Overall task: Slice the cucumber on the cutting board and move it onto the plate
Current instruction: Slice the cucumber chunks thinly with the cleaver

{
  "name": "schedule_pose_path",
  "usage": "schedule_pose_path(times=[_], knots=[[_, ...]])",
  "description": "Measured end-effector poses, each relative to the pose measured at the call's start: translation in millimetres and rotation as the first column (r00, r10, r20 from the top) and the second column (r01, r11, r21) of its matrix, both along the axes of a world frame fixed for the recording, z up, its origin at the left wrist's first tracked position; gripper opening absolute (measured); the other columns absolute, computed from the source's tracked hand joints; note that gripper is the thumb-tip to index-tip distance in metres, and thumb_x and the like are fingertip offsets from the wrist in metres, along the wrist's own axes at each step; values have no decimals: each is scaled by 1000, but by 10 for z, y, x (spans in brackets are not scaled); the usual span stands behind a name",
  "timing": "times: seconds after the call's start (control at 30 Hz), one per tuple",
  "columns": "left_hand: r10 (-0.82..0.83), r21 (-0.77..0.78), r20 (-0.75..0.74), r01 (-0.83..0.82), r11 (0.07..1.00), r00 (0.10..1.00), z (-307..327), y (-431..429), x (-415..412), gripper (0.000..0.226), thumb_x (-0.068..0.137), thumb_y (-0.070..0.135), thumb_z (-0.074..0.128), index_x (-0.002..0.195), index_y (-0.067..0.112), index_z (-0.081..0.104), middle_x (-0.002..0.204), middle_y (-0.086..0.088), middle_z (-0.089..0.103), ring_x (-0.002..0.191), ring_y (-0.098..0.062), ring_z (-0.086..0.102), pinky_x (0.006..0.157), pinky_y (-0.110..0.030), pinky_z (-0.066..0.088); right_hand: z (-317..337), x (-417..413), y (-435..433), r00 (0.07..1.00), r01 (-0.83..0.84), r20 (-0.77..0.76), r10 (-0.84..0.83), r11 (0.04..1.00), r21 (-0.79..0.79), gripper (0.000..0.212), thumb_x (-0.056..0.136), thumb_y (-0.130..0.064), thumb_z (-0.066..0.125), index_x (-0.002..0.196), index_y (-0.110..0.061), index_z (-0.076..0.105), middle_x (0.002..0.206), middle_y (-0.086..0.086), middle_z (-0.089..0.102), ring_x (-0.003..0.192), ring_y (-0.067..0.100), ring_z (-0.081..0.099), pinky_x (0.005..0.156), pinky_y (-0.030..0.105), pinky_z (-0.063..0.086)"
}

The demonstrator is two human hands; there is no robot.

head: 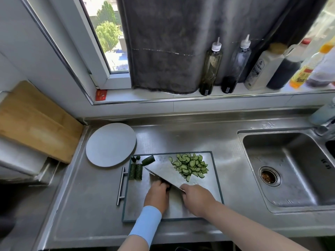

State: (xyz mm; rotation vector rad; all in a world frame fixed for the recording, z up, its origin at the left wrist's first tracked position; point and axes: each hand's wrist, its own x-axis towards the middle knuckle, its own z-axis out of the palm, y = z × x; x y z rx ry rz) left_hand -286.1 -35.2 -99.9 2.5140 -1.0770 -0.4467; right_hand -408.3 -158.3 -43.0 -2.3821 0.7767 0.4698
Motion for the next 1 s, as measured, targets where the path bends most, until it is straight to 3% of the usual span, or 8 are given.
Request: schedule_pose_path(times=[0.17,0.3,0.43,0.57,0.77,0.9,1.0], knots=[[1,-63,14,0,998,1000,-46,19,11,20,88,15,60,103,13,73,106,-7,62,98,-26,59,78,-34,49,-17,7,-20,1000,-21,-7,21,1000,10,28,99,-24,37,119,-24,58,107,10,69,97,31,60,72,35,45],[18,-114,11,-17,993,1000,-98,53,22,13,79,11,70,90,12,75,93,-6,64,85,-27,62,67,-33,53,-8,11,-74,999,-41,1,41,999,17,20,99,-25,38,106,-23,56,103,9,68,94,33,60,70,35,44],[16,-166,3,-15,986,1000,-81,35,4,14,76,7,72,89,13,76,90,-4,66,82,-24,62,66,-31,55,19,30,-139,998,-26,58,27,999,-29,34,101,-31,40,131,-33,55,111,6,70,98,29,63,74,34,45],[8,-165,7,-6,986,1000,-159,70,-13,18,73,5,74,90,12,76,88,-6,66,80,-26,63,61,-33,56,11,65,-88,999,-40,34,40,999,0,37,101,-28,41,135,-33,54,116,7,69,102,30,63,76,33,45],[33,-231,11,-29,973,999,-233,82,-35,21,69,2,80,87,12,75,84,-3,64,77,-22,62,56,-29,54,5,34,-44,997,-44,61,42,999,23,31,100,-25,39,120,-34,61,106,3,70,95,28,62,68,31,39],[15,-242,50,-2,970,999,-221,81,-57,23,64,2,83,84,10,76,80,-5,64,73,-24,61,52,-26,52,7,14,12,997,-55,58,55,998,0,21,100,-24,38,109,-26,57,92,6,67,81,29,56,67,35,46],[28,-243,57,-13,970,998,-213,61,-41,21,62,4,86,78,10,76,75,-6,63,68,-26,62,48,-28,52,23,26,19,996,-75,50,76,997,-20,19,99,-23,38,109,-24,55,89,8,65,75,28,49,64,36,42]])
